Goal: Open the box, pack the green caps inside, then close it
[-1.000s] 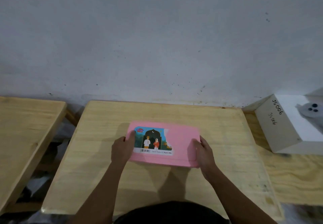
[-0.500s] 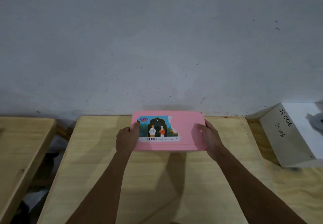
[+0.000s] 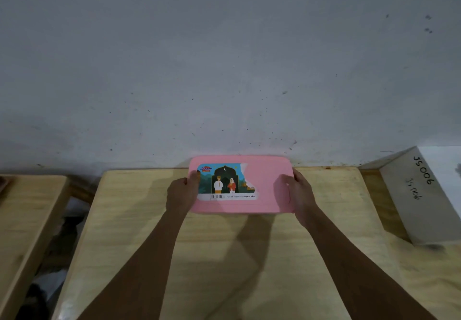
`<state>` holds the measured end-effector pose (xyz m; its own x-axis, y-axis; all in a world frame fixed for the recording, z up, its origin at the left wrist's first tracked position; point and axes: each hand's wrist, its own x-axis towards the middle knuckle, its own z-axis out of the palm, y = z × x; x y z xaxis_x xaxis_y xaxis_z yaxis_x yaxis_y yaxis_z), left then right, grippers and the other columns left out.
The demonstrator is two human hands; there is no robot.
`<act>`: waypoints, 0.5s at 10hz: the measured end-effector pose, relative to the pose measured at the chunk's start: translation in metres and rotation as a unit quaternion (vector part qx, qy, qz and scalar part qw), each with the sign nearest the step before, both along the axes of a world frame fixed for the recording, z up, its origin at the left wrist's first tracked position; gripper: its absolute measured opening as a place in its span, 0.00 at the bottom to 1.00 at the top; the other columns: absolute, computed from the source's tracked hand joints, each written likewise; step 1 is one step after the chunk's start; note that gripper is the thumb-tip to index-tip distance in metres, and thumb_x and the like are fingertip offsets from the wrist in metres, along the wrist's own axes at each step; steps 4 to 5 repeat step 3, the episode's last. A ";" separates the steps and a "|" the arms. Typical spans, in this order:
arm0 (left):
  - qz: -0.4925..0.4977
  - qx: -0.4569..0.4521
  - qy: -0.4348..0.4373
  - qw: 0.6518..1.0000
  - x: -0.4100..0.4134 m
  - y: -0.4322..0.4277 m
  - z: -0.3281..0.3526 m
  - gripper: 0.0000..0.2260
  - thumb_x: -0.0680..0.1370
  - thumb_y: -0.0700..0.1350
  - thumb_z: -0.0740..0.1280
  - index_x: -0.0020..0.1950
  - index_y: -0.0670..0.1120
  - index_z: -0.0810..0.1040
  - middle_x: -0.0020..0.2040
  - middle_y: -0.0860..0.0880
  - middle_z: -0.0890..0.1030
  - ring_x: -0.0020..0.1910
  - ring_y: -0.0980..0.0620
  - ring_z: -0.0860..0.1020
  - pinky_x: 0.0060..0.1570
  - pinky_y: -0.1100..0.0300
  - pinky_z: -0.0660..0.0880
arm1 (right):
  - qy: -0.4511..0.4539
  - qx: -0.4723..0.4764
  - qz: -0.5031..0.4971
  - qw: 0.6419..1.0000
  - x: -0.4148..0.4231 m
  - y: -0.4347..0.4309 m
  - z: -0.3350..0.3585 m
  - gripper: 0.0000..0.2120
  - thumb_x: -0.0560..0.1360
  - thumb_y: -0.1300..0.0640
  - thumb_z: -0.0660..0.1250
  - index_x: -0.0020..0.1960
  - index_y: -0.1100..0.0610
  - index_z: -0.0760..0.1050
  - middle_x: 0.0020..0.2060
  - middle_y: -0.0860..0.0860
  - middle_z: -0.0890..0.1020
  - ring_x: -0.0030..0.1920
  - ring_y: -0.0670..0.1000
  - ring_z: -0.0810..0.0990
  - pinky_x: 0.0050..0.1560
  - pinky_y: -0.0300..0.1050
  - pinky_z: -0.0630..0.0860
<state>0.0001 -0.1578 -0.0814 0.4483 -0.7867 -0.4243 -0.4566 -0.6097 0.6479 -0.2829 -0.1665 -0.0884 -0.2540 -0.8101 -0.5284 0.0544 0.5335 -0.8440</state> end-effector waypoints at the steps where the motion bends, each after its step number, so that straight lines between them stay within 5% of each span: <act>1: -0.014 0.001 0.023 1.000 0.001 0.002 0.005 0.24 0.79 0.60 0.56 0.42 0.43 0.81 0.43 0.42 0.82 0.43 0.43 0.81 0.43 0.53 0.77 | 0.063 -0.051 0.024 0.996 0.005 0.004 0.002 0.07 0.78 0.54 0.61 0.53 0.49 0.76 0.48 0.48 0.81 0.53 0.57 0.79 0.53 0.59 0.78; 3: -0.100 0.026 -0.014 0.995 -0.003 0.005 0.034 0.26 0.79 0.61 0.54 0.64 0.42 0.74 0.59 0.40 0.79 0.55 0.41 0.78 0.56 0.50 0.75 | 0.226 -0.042 0.096 0.968 0.013 0.004 0.012 0.27 0.72 0.41 0.56 0.60 0.61 0.70 0.55 0.57 0.78 0.58 0.62 0.78 0.55 0.56 0.75; 5: -0.100 0.026 -0.014 0.995 -0.003 0.005 0.034 0.26 0.79 0.61 0.54 0.64 0.42 0.74 0.59 0.40 0.79 0.55 0.41 0.78 0.56 0.50 0.75 | 0.226 -0.042 0.096 0.968 0.013 0.004 0.012 0.27 0.72 0.41 0.56 0.60 0.61 0.70 0.55 0.57 0.78 0.58 0.62 0.78 0.55 0.56 0.75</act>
